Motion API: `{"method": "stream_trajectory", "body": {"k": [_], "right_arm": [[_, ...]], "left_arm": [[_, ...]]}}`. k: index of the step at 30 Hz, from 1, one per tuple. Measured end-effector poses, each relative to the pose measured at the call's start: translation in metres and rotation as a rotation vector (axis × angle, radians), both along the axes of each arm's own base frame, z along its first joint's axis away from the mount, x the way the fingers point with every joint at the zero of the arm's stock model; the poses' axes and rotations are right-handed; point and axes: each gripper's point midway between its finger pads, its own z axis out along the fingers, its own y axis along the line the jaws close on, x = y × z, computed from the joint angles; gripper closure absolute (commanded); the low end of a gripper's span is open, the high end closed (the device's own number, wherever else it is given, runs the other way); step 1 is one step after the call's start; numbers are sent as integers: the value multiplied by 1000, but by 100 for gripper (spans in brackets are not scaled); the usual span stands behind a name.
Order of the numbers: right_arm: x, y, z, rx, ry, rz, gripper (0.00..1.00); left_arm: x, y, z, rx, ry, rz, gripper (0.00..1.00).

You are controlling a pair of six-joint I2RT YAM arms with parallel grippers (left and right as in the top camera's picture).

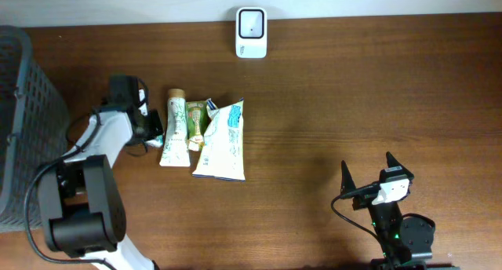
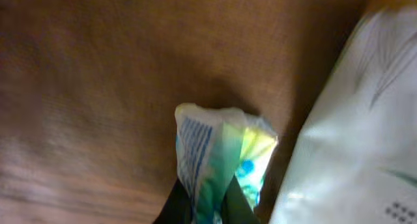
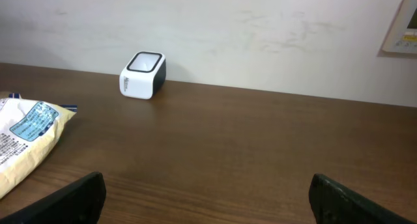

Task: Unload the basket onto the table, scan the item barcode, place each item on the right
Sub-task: 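Grasp the small mint box from the basket and place it left of the tube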

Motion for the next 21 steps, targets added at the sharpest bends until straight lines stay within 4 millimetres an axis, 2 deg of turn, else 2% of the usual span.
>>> {"method": "stream_trajectory", "body": {"k": [2,3,4,5,6,7,11,12,14,16,17,18,19,21], "right_arm": [[0,0,0,0,0,0,2],[0,0,0,0,0,0,1],[0,0,0,1,0,0,2],[0,0,0,0,0,0,1],[0,0,0,0,0,0,1],[0,0,0,0,0,0,1],[0,0,0,0,0,0,1],[0,0,0,1,0,0,1],[0,0,0,1,0,0,2],[0,0,0,1,0,0,2],[0,0,0,0,0,0,1],[0,0,1,-1,-2,0,1],[0,0,6,-8,-25,0,2],[0,0,12,-10,-53,0,2]], "left_arm": [[1,-2,0,-8,-37,-2,100],[2,-3,0,-14,-41,-5,94],[3,-5,0,-22,-46,-8,74],[4,-7,0,-32,-52,-14,47],[5,-10,1,-40,-56,-16,26],[4,-16,-1,-47,-53,-30,9],[-2,-21,-4,-56,-30,-32,0],[-7,-21,-4,-54,-9,-30,0],[-19,-13,9,-44,34,-8,1],[-14,1,57,-25,-38,24,1],[-5,8,100,-13,-142,38,1],[-1,9,127,-12,-215,37,1],[-2,2,155,-35,-289,10,1],[-7,-19,187,-97,-378,-92,1]]}}
